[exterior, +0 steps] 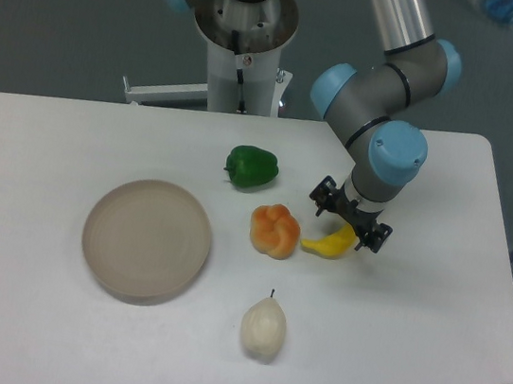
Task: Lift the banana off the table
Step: 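Close the gripper around the middle of the yellow banana, then lift the grasped banana up off the table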
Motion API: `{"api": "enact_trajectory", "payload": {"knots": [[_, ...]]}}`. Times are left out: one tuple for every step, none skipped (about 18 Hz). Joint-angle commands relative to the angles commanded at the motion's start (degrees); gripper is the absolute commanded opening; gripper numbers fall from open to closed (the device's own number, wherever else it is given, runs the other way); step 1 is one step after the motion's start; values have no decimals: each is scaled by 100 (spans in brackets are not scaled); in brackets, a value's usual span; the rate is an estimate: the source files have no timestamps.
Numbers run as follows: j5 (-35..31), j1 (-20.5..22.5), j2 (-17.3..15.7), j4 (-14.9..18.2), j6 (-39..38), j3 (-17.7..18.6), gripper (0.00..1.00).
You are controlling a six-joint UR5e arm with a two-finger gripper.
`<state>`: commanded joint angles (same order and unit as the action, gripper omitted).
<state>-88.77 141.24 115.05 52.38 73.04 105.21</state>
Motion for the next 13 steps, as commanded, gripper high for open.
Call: {"api": "enact_trajectory", "payload": {"knots": [[-9, 0, 26, -26, 18, 0, 79], [-18, 0, 79, -26, 26, 0, 73], [-35, -9, 105, -26, 27, -9, 66], [-44, -17, 105, -26, 27, -9, 55], [-44, -18, 105, -26, 27, -9, 46], [-53, -18, 114, -26, 35, -9, 39], [-62, -18, 132, -26, 35, -9, 33], [-53, -18, 123, -26, 44, -26, 27], [-53, -18, 123, -18, 44, -52, 21], [-62, -18, 114, -18, 27, -44, 16], [-70, -18, 114, -9, 35, -44, 12], [-70, -18, 79, -9, 44, -70, 10], [-70, -18, 53, 17, 44, -131, 10]]}}
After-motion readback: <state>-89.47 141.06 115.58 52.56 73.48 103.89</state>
